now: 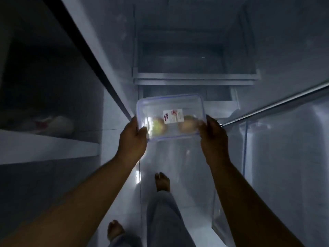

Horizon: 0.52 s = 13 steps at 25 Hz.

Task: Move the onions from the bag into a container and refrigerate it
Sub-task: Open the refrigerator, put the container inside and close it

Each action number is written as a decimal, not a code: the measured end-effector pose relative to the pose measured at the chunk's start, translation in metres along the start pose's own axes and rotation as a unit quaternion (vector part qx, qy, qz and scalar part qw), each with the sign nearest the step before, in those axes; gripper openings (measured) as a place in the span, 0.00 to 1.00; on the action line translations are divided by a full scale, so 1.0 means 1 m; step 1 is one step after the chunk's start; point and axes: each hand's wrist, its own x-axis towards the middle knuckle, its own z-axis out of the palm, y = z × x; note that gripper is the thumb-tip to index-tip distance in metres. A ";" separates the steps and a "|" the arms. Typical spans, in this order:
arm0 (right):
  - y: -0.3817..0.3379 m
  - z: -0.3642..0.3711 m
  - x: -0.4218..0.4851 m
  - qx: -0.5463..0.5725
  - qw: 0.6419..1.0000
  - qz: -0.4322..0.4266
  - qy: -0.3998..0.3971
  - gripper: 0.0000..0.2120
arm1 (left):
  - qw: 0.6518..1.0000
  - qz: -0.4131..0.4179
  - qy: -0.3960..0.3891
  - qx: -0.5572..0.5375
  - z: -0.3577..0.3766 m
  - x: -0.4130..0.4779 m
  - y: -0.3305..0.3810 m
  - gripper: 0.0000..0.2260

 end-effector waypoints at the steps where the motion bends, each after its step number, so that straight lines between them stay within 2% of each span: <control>1: 0.005 0.001 0.030 -0.001 1.000 -0.003 0.015 0.13 | 1.000 0.015 0.001 0.007 0.015 0.029 0.004 0.15; 4: 0.022 0.005 0.111 -0.019 0.999 -0.002 0.046 0.15 | 1.000 0.029 0.000 -0.001 0.054 0.105 0.018 0.13; 6: 0.016 0.014 0.162 -0.039 0.998 -0.022 0.033 0.16 | 0.999 0.047 -0.001 0.000 0.065 0.156 0.032 0.12; 10: 0.001 0.023 0.239 -0.043 0.999 -0.007 -0.010 0.15 | 0.998 0.040 -0.011 0.044 0.080 0.231 0.068 0.16; 13: -0.002 0.031 0.273 0.003 0.999 0.031 -0.026 0.11 | 0.999 -0.002 -0.001 0.032 0.086 0.256 0.075 0.21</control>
